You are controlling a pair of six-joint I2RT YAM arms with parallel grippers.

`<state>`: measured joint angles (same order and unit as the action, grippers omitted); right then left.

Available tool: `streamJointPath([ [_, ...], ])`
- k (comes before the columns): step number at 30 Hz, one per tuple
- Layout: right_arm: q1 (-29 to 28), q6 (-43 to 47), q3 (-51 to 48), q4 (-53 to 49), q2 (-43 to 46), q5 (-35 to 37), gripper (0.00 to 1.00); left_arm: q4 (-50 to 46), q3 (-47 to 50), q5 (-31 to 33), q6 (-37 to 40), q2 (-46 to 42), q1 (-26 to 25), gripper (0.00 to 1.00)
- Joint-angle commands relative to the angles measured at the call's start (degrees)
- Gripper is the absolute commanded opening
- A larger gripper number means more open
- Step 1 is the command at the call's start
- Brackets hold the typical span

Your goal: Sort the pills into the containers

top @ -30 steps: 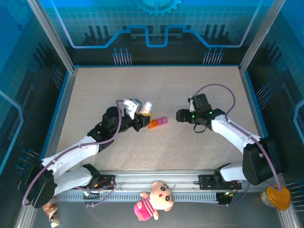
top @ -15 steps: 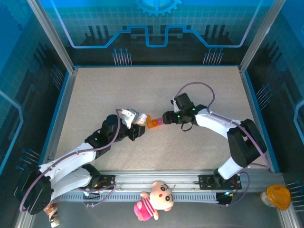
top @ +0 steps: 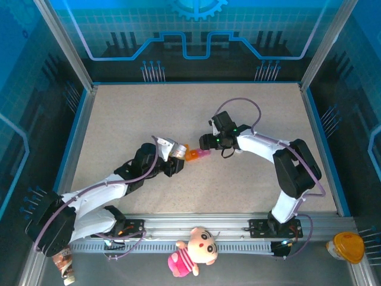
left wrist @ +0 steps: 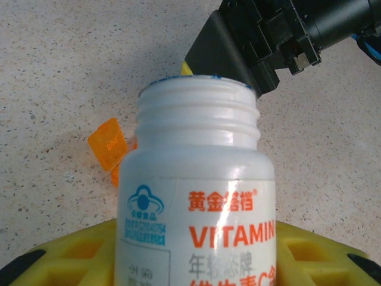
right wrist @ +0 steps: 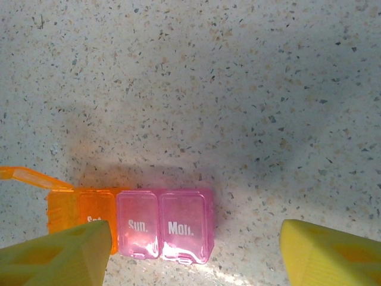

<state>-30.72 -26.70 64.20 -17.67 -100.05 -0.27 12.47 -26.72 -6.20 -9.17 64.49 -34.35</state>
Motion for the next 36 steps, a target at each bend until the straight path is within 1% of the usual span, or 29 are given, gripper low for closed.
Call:
streamJointPath([
  [1,-0.7,1.2,1.8,0.5,-1.5,0.5,0.75,2.5,0.5,0.2,-1.0,1.3,0.0,0.0],
  [10,-0.8,0.9,3.3,0.7,-4.8,0.3,0.74,2.5,-1.1,-0.7,-1.1,5.5,0.1,0.0],
  [26,-3.2,0.2,4.3,0.8,-7.3,0.2,0.74,2.7,-3.7,-1.4,-2.1,13.2,0.3,0.0],
  [36,-3.9,0.2,4.4,0.3,-8.5,0.3,0.74,2.5,-4.0,-2.2,-2.0,14.5,1.0,0.0],
])
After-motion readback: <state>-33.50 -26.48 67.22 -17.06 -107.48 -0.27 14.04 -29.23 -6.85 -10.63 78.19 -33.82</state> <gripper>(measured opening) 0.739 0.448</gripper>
